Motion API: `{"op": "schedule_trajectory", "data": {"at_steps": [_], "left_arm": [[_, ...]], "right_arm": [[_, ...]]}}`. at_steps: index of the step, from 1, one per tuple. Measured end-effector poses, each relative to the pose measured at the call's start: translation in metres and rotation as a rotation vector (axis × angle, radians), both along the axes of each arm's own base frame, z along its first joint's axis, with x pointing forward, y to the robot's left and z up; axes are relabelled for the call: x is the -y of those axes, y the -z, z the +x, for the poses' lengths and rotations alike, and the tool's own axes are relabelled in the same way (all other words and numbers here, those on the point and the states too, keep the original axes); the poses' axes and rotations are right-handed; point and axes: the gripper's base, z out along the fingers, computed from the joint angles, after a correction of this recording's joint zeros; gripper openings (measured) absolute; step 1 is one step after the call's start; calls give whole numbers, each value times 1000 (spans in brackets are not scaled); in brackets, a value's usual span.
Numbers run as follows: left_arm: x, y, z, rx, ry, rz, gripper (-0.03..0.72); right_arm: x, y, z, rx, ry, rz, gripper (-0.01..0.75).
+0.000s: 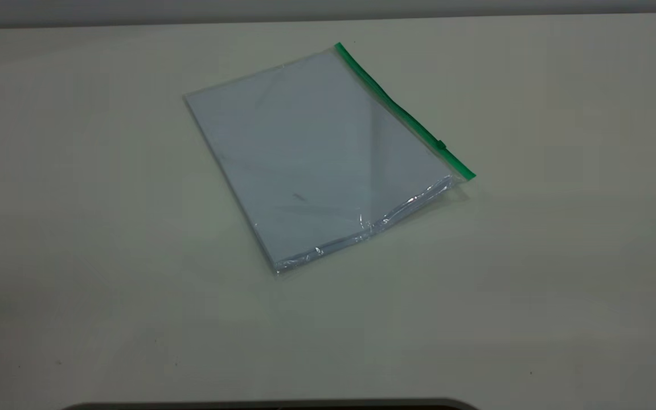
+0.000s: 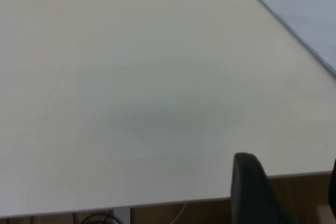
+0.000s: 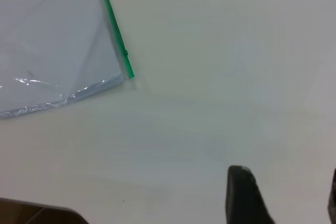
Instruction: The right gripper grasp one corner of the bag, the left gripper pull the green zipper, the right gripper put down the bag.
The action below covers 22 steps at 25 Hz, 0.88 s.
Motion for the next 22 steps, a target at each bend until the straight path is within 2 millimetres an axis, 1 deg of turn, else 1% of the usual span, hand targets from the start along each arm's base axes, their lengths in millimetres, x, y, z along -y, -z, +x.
{"op": "schedule_trajectory", "data": {"at_steps": [8, 10, 11, 13, 15, 16, 19, 22], "left_arm": [[0, 0, 0, 1, 0, 0, 413], [0, -5, 2, 8, 0, 0, 413], [0, -10, 6, 7, -1, -1, 413], [0, -21, 19, -18, -2, -1, 413], [0, -30, 39, -64, -1, 1, 413], [1, -35, 50, -70, -1, 2, 413], [2, -43, 91, -123, 5, 0, 413], [6, -46, 127, -178, 50, -13, 423]], "right_arm": [[-5, -2, 0, 12, -32, 52, 421], [-9, -6, 1, 37, -59, 105, 421], [-12, -10, 5, 53, -75, 149, 421], [-16, -18, 18, 74, -90, 210, 421], [-16, -22, 40, 60, -76, 232, 421], [-15, -21, 52, 33, -67, 231, 421], [-16, -13, 85, -85, -78, 212, 430], [-19, -1, 116, -179, -133, 191, 472]]}}
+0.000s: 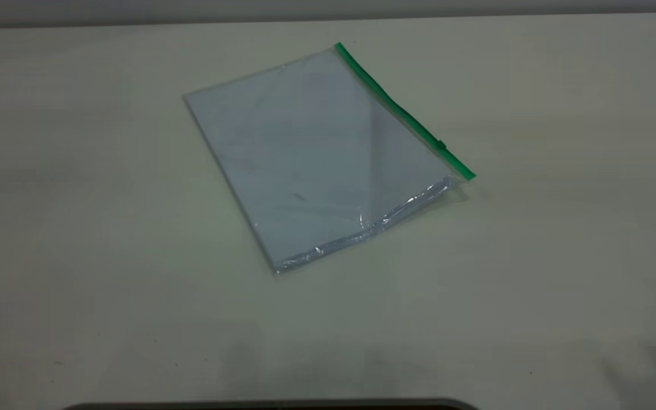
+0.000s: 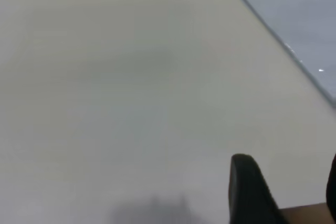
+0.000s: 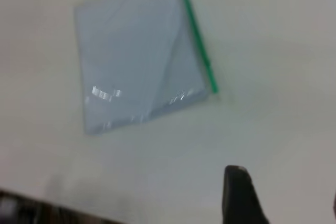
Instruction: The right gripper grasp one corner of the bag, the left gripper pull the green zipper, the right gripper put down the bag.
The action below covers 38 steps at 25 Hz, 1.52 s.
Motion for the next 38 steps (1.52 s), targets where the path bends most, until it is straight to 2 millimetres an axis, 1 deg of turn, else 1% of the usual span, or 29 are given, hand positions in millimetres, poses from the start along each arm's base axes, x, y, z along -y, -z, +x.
{"op": "schedule_trajectory", "data": {"at_steps": [2, 4, 6, 8, 12, 15, 16, 21, 27, 30, 33, 38], "left_arm": [[4, 1, 22, -26, 46, -12, 452], [8, 5, 44, -49, 84, -30, 487], [11, 8, 63, -60, 128, -48, 519], [15, 13, 82, -86, 164, -61, 530], [19, 19, 111, -130, 189, -98, 536], [20, 24, 128, -155, 186, -115, 536], [20, 24, 132, -156, 185, -118, 536], [21, 31, 145, -181, 176, -139, 536], [21, 33, 147, -178, 171, -140, 536], [21, 32, 148, -176, 170, -141, 537], [21, 32, 148, -175, 170, -141, 537], [21, 32, 148, -174, 170, -141, 537]], "right_arm": [[-3, 9, 21, -30, -53, -12, 503], [-6, 23, 43, -86, -85, 18, 517], [-10, 39, 64, -139, -108, 57, 521], [-12, 60, 85, -196, -100, 116, 522], [-14, 105, 117, -259, -88, 155, 522], [-14, 134, 137, -288, -69, 179, 522], [-15, 141, 144, -292, -78, 178, 522], [-18, 180, 177, -371, -93, 219, 522], [-20, 229, 213, -438, -94, 250, 522], [-21, 257, 225, -474, -94, 264, 522], [-23, 276, 234, -490, -107, 293, 522], [-32, 295, 238, -510, -133, 320, 522]]}}
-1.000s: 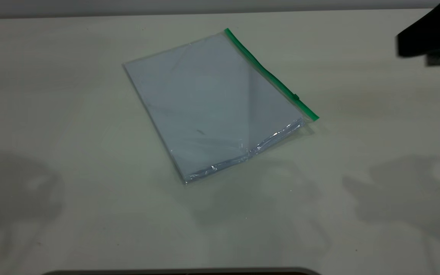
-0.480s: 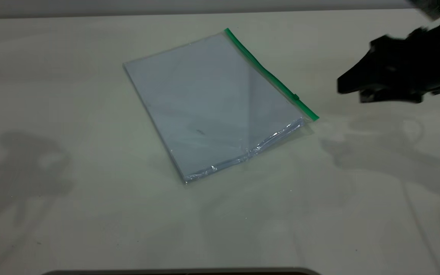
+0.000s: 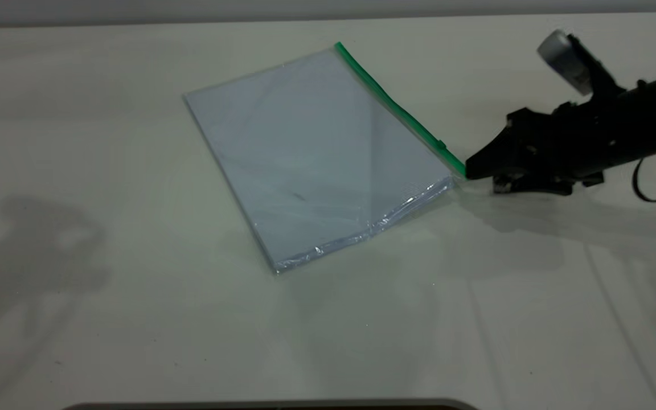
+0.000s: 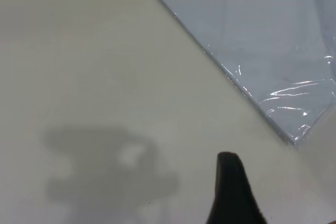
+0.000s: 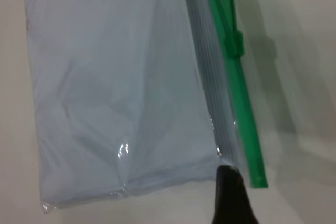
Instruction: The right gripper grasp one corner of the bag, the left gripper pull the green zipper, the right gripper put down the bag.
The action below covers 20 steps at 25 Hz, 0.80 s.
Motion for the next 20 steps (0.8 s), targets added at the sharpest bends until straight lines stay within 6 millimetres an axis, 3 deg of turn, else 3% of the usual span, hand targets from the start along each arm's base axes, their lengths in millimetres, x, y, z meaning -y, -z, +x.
{"op": "schedule_trajectory", "data": {"at_steps": [7, 14, 17, 20], "left_arm": [[1, 0, 0, 1, -4, -13, 537], [1, -1, 0, 1, -7, -22, 538], [1, -1, 0, 2, -4, -19, 538], [1, -1, 0, 2, -4, -19, 538]], "right_arm": [[-35, 7, 7, 9, -77, -24, 522], [-43, 8, 19, 32, -74, -19, 508], [-43, 7, 21, 35, -73, -18, 438], [-45, 6, 20, 38, -78, 3, 307]]}}
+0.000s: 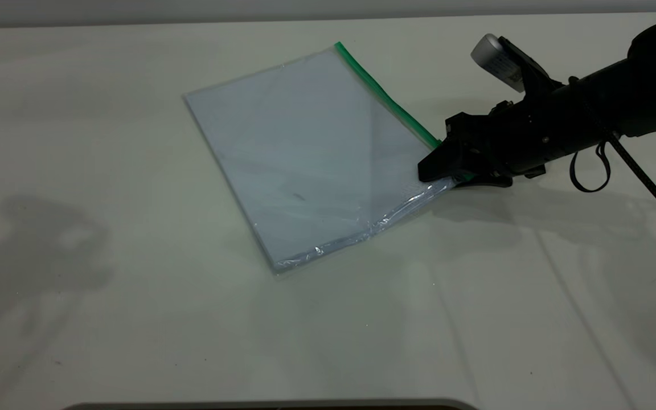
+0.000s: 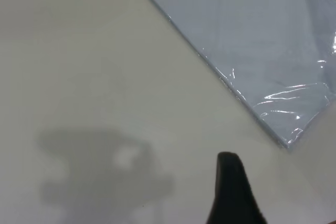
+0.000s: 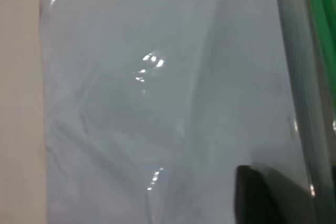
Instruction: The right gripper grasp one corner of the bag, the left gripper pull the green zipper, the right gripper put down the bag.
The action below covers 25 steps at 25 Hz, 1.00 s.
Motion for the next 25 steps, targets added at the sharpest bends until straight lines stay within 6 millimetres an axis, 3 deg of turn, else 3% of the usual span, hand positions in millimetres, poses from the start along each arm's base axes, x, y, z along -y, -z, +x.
{"op": "schedule_trajectory", "data": {"at_steps": [4, 6, 10, 19, 22, 25], "left_arm": [[0, 0, 0, 4, 10, 6, 538], [0, 0, 0, 4, 12, 7, 538], [0, 0, 0, 7, 19, 11, 538], [0, 10, 7, -24, 30, 19, 538], [1, 14, 17, -39, 34, 16, 538], [7, 17, 31, -35, 78, 18, 538]], "right_arm": [[-5, -5, -1, 6, -22, 77, 105], [-7, -6, -2, 8, -33, 97, 41], [-8, -11, -5, 23, -129, 75, 34], [0, -62, -19, 28, -541, -104, 34], [4, -76, -5, 90, -532, -201, 34], [-7, -93, 20, 197, -518, -242, 34]]}}
